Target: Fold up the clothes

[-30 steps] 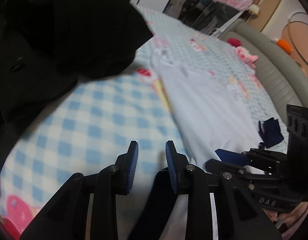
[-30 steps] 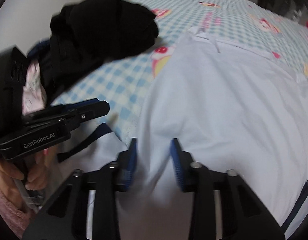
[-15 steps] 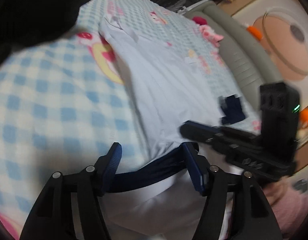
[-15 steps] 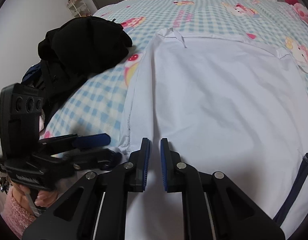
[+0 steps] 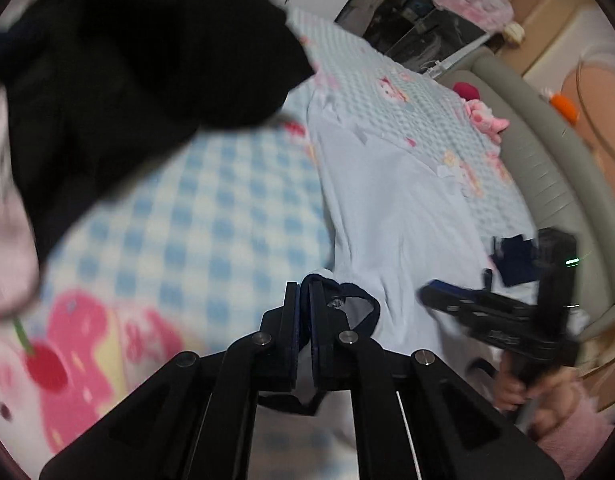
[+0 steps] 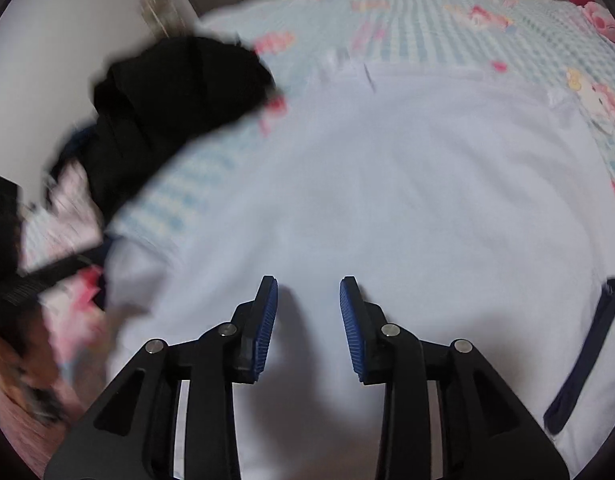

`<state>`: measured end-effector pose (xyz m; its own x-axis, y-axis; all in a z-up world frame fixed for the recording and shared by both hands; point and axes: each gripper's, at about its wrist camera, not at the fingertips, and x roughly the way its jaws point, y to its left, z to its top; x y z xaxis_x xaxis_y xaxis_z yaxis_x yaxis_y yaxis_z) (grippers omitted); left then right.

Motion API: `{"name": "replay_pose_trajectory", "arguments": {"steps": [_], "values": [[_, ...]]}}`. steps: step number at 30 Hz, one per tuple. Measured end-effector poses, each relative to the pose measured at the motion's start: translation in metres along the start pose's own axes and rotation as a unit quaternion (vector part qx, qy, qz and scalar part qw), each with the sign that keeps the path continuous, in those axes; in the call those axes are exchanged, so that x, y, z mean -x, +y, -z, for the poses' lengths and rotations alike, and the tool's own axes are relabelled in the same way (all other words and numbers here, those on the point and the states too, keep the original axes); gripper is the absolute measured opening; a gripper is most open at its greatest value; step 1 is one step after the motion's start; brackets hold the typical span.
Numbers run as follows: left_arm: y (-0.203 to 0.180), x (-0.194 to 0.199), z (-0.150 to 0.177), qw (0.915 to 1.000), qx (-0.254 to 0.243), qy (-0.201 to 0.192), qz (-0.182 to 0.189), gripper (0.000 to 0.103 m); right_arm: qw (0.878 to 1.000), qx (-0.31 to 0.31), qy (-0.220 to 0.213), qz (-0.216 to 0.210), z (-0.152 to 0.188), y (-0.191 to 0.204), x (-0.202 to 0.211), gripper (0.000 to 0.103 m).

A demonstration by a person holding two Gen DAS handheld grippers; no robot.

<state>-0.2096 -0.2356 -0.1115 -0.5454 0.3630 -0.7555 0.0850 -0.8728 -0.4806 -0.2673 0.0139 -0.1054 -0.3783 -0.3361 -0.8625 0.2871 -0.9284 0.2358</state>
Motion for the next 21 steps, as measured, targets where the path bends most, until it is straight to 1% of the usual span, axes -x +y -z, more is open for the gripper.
{"name": "replay_pose_trajectory", "arguments": {"steps": [1,2,3,4,5,6,7,8,9,12,13,14,15,17,18,21], "values": [[0.008,0.000,0.003,0.9997,0.014,-0.001,-0.021,0.006,1.000,-0.002,0.001,0.000,0.003,-0.001,-0.002,0.033],[0.015,0.002,0.006,0.9990,0.025,-0.002,-0.038,0.012,1.000,-0.006,-0.003,-0.003,0.006,-0.001,0.000,0.033],[0.021,0.003,0.008,0.9978,0.036,-0.003,-0.055,0.022,1.000,-0.014,-0.015,-0.011,0.008,-0.002,0.008,0.033],[0.029,0.007,0.011,0.9972,0.051,-0.009,-0.055,0.053,0.999,-0.021,-0.027,-0.019,0.010,-0.002,0.016,0.033],[0.034,0.012,0.015,0.9972,0.066,-0.015,-0.032,0.067,0.998,-0.029,-0.039,-0.028,0.012,-0.002,0.023,0.033],[0.038,0.017,0.020,0.9966,0.080,-0.019,0.000,0.067,0.998,-0.033,-0.050,-0.034,0.014,-0.003,0.032,0.033],[0.040,0.020,0.026,0.9956,0.090,-0.021,0.019,0.067,0.997,-0.033,-0.059,-0.037,0.017,-0.003,0.041,0.033],[0.041,0.023,0.034,0.9945,0.098,-0.021,0.029,0.067,0.997,-0.032,-0.066,-0.038,0.023,-0.003,0.050,0.035],[0.038,0.024,0.043,0.9945,0.099,-0.016,0.031,0.066,0.996,-0.032,-0.070,-0.039,0.028,-0.003,0.057,0.036],[0.019,0.024,0.064,0.9964,0.084,-0.001,0.008,0.063,0.997,-0.027,-0.054,-0.056,0.045,0.001,0.063,0.037],[0.013,0.025,0.070,0.9963,0.085,-0.001,0.011,0.059,0.997,-0.017,-0.052,-0.062,0.050,0.006,0.063,0.037],[0.007,0.028,0.074,0.9960,0.088,-0.007,0.018,0.056,0.997,-0.003,-0.052,-0.061,0.054,0.014,0.062,0.037],[0.001,0.032,0.079,0.9961,0.085,-0.015,0.022,0.056,0.997,0.014,-0.054,-0.053,0.057,0.023,0.061,0.037],[-0.011,0.033,0.085,0.9975,0.066,-0.020,0.015,0.056,0.997,0.044,-0.052,-0.046,0.062,0.041,0.051,0.036],[-0.012,0.033,0.086,0.9976,0.065,-0.019,0.015,0.056,0.996,0.058,-0.050,-0.045,0.064,0.050,0.045,0.036],[-0.008,0.032,0.091,0.9967,0.078,-0.009,0.023,0.054,0.993,0.101,-0.005,-0.053,0.079,0.075,0.023,0.037]]}}
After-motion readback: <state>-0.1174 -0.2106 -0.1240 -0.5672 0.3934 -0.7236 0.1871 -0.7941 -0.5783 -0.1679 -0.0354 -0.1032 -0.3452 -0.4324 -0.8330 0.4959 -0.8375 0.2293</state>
